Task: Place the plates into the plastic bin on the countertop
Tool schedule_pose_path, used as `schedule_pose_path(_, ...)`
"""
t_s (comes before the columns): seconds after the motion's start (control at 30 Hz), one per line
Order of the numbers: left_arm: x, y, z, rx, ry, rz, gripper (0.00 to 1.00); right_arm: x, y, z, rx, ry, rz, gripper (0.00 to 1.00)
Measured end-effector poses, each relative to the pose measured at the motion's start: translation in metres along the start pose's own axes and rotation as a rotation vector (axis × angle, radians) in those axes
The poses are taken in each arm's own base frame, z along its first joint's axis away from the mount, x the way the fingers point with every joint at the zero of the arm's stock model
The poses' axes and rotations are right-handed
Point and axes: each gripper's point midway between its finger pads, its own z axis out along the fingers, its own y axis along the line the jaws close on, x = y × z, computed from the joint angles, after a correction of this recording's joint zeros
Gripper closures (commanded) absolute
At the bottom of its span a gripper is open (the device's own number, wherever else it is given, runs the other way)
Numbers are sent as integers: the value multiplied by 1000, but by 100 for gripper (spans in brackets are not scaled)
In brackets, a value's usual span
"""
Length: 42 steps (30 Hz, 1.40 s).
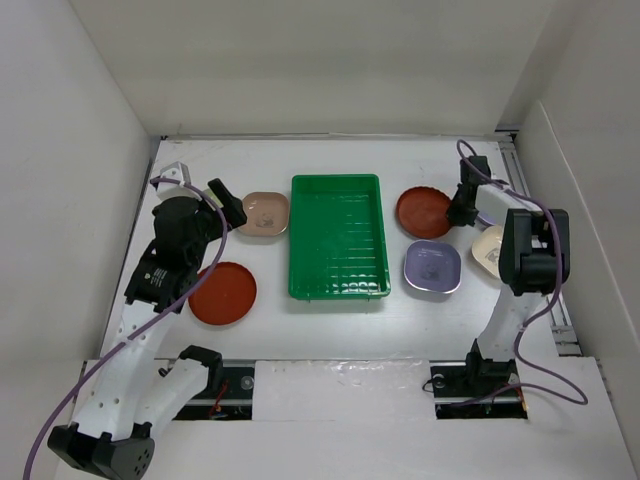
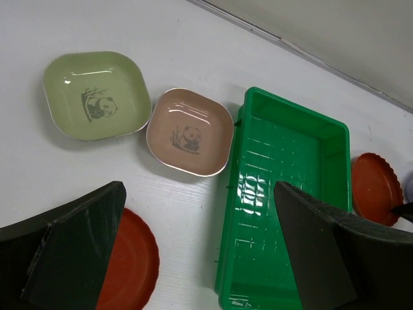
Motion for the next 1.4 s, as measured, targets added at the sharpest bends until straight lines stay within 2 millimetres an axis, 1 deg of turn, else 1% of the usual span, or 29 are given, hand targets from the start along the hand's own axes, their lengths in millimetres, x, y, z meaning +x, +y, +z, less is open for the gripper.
schedule_pose_path(0.27, 2, 1, 2, -4, 7, 7, 0, -25, 19, 2, -32, -18, 55, 100)
schedule_pose_path(0.33, 2, 1, 2, -5, 7, 8, 0, -36, 24, -3, -42, -34, 75, 100)
schedule_pose_path(0.4, 1, 1, 2, -9, 4, 7, 0, -50, 32, -14, -62, -66, 88, 100)
schedule_pose_path(0.47, 0, 4, 3, -22, -2, 7, 0, -68, 40, -31, -89, -108, 99, 100)
schedule_pose_path(0.57, 1, 10, 6, -63, -4, 0, 0, -94, 61, -70, -156, -186, 85, 100)
schedule_pose_path(0.63, 7, 17, 13, -109, 16, -3, 0, -105, 82, -102, -218, -241, 35, 100)
schedule_pose_path(0.7, 15, 23, 22, -166, 55, -5, 0, -106, 110, -133, -281, -280, -41, 100)
schedule_pose_path(0.73, 16, 25, 27, -191, 71, -9, 0, -100, 125, -147, -314, -291, -88, 100)
schedule_pose_path(0.77, 18, 28, 34, -213, 89, -13, 0, -90, 141, -158, -347, -295, -138, 100)
schedule_pose_path(0.8, 20, 33, 41, -233, 108, -22, 0, -83, 149, -164, -362, -295, -172, 100)
schedule_pose_path(0.83, 20, 42, 47, -255, 124, -45, 0, -60, 172, -176, -403, -284, -238, 100)
schedule_pose_path(0.87, 19, 55, 52, -284, 136, -76, 0, -41, 186, -182, -428, -270, -288, 100)
schedule_pose_path(0.93, 10, 89, 57, -359, 132, -154, 0, 0, 208, -188, -464, -228, -385, 100)
schedule_pose_path(1.0, 2, 115, 57, -424, 110, -225, 0, 39, 221, -190, -485, -179, -468, 100)
schedule_pose_path(1.03, 0, 120, 56, -437, 102, -245, 0, 54, 223, -188, -486, -158, -495, 100)
schedule_pose_path(1.1, -1, 119, 56, -433, 96, -268, 0, 77, 222, -182, -476, -121, -536, 100)
schedule_pose_path(1.17, -2, 117, 53, -433, 87, -285, 0, 86, 218, -173, -456, -98, -552, 100)
schedule_pose_path(1.23, -6, 117, 46, -444, 65, -303, 0, 87, 216, -163, -433, -87, -551, 100)
schedule_pose_path(1.3, -11, 119, 34, -463, 26, -329, 0, 86, 216, -149, -416, -79, -549, 100)
schedule_pose_path(1.37, -15, 120, 20, -479, -16, -354, 0, 89, 217, -130, -389, -53, -554, 100)
schedule_pose_path(1.4, -16, 121, 13, -487, -32, -368, 0, 91, 217, -121, -378, -39, -556, 96)
